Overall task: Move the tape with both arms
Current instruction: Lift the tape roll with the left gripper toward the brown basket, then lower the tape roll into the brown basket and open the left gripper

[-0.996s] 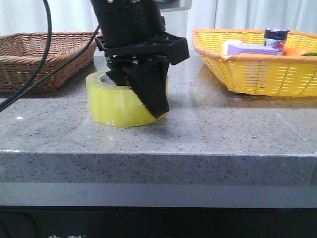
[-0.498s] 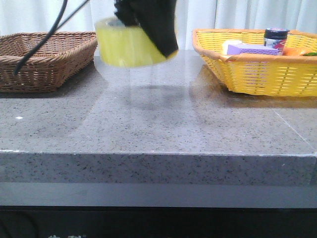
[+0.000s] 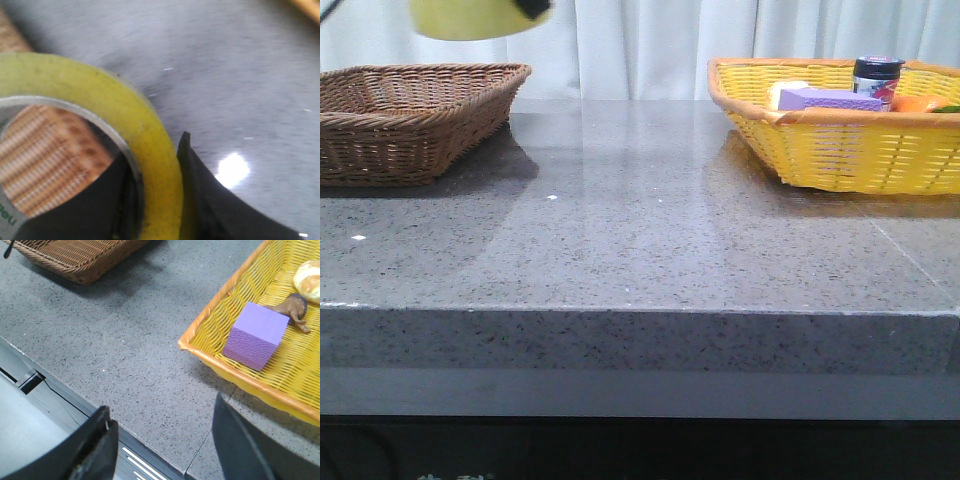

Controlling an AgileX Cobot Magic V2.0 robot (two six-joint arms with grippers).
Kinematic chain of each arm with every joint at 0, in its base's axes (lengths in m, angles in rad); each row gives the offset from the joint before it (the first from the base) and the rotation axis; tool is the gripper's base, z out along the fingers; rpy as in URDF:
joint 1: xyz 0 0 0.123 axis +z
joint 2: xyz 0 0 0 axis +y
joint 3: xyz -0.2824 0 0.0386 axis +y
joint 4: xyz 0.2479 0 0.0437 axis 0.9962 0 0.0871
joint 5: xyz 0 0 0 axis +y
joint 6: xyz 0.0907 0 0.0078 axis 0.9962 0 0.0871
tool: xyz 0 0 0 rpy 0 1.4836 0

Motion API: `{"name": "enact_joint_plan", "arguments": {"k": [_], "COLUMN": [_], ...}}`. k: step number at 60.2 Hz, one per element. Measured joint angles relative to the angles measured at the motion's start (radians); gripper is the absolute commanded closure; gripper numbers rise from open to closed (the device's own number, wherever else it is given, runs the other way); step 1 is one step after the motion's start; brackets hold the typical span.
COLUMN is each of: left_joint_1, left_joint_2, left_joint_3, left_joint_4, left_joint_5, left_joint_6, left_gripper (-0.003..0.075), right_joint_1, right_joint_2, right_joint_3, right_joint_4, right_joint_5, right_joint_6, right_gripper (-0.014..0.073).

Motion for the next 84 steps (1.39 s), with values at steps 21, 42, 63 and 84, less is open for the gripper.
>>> {"name": "enact_joint_plan", "arguments": {"k": [21, 42, 63, 84], "left_joint_1": [0.233, 0.271, 0.271, 0.271], "left_joint_2": [0.062, 0.184, 0.195, 0.147], "left_joint_3": [0.0, 0.0, -0.003, -0.005], "left_joint_4": [0.0, 0.0, -0.017, -0.043], "left_joint_5": [0.0, -0.002, -0.016, -0.016], "left_joint_6": [-0.002, -0.004, -0.004, -0.06], "left_gripper": [0.0741, 0.0601, 0.0188, 0.0188], "right_joint_1": [0.0, 0.0, 0.0, 0.0], "right_joint_2": [0.0, 0.0, 0.0, 0.0], "right_joint_3": [0.0, 0.0, 0.0, 0.0], "right_joint_4": [0.0, 0.0, 0.0, 0.0], "right_joint_5": [0.0, 0.0, 0.0, 0.0], "right_joint_6": [0.0, 0.0, 0.0, 0.0], "right_gripper": [0.0148, 0.0148, 0.0148, 0.0148]}}
